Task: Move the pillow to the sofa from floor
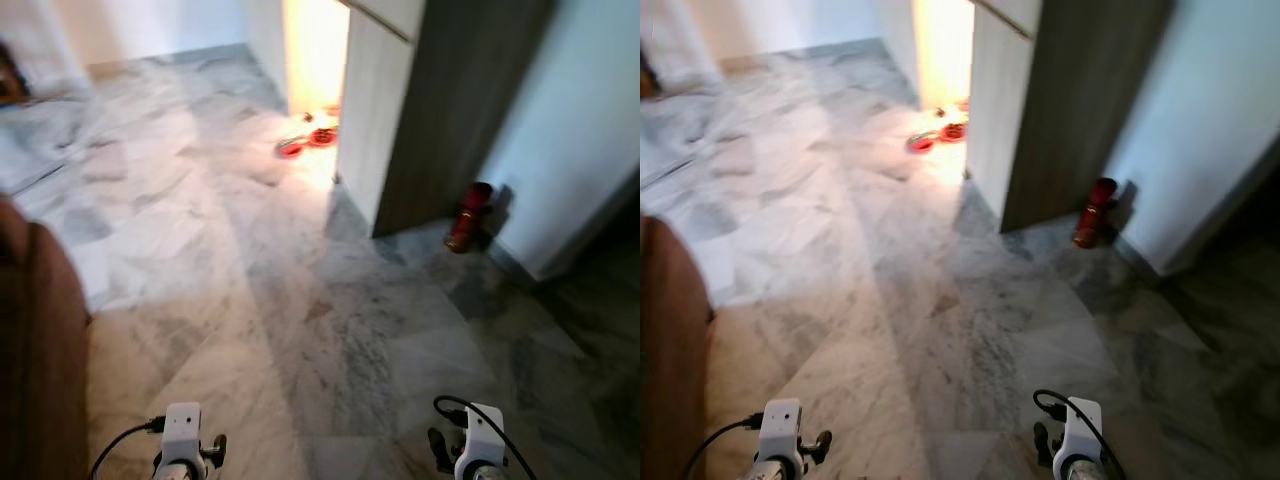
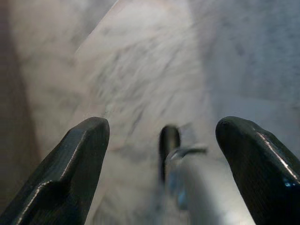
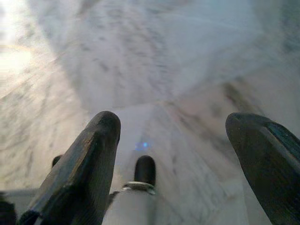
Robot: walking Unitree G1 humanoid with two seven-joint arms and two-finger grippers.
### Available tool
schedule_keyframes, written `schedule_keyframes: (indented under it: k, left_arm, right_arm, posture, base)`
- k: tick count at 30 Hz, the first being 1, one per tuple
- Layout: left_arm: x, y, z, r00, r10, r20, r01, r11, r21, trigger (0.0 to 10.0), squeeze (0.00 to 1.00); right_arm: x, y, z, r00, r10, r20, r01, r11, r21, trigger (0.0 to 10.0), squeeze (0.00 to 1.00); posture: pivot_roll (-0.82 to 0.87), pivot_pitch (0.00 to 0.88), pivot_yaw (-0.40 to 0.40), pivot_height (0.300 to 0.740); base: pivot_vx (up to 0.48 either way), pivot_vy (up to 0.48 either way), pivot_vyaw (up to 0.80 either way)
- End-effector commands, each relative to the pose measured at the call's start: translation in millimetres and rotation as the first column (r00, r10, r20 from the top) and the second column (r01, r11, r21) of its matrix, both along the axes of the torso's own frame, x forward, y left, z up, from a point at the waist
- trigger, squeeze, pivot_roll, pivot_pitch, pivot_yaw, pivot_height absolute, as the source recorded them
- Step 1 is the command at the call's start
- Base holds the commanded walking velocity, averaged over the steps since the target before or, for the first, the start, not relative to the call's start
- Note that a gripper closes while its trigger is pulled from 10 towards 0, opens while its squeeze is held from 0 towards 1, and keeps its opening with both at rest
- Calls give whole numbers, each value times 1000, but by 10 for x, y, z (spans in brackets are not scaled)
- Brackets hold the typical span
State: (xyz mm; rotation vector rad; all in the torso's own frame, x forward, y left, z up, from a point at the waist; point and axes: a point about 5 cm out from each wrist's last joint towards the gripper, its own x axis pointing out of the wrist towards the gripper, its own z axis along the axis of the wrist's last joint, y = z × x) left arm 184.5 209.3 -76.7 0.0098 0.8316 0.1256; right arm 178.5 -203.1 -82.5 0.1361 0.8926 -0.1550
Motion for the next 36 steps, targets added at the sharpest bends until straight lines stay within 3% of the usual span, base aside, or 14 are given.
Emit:
schedule_keyframes:
  k: [1,36]
  left_arm:
    - [-43,-15,-27,1000,-20,-24,20,1000,9,10000,0]
    - [-91,-41,-58,996,-69,-57,69,998,10,10000,0]
  right_arm:
    - [-45,-13,-18,1000,1,-12,-1,1000,-9,10000,0]
    - [-80,41,-43,998,49,-29,-49,999,-8,10000,0]
  posture:
    - [-23,53,-31,740]
    - [-18,46,-27,740]
  base:
    - [0,0,800]
    - [0,0,800]
